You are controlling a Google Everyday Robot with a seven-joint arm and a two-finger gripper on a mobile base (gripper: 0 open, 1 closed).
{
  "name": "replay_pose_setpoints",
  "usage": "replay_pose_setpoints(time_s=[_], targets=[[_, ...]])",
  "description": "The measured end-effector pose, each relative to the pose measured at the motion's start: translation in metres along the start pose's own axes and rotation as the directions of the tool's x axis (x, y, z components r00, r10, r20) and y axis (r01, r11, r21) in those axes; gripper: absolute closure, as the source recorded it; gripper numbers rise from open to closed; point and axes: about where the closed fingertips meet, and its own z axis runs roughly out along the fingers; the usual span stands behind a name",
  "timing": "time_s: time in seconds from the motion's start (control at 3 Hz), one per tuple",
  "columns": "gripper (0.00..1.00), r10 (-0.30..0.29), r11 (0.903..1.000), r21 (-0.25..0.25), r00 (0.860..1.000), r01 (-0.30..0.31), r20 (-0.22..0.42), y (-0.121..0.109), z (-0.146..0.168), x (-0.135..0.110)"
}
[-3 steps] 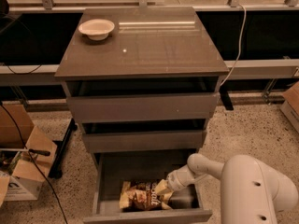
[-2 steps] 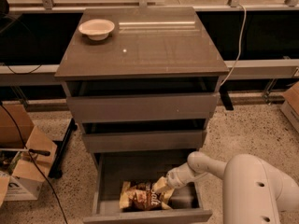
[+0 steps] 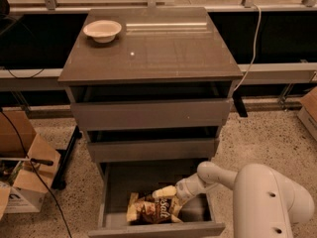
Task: Pick brown chip bag from bottom drawer and place on counter
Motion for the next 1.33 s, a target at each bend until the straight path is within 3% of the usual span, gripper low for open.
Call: replay_pose_setpoints(time_s=[0.67,1.0,1.33], targets=[[0.00,0.047,0.9989,0.002,0.992,-0.047,-0.115,-0.004,0.039,0.024],[0.14,0.051,0.9985,-0.015,0.988,-0.053,-0.144,0.003,0.050,0.030],[0.37,0.043,0.9988,-0.018,0.988,-0.046,-0.149,0.008,0.051,0.031]])
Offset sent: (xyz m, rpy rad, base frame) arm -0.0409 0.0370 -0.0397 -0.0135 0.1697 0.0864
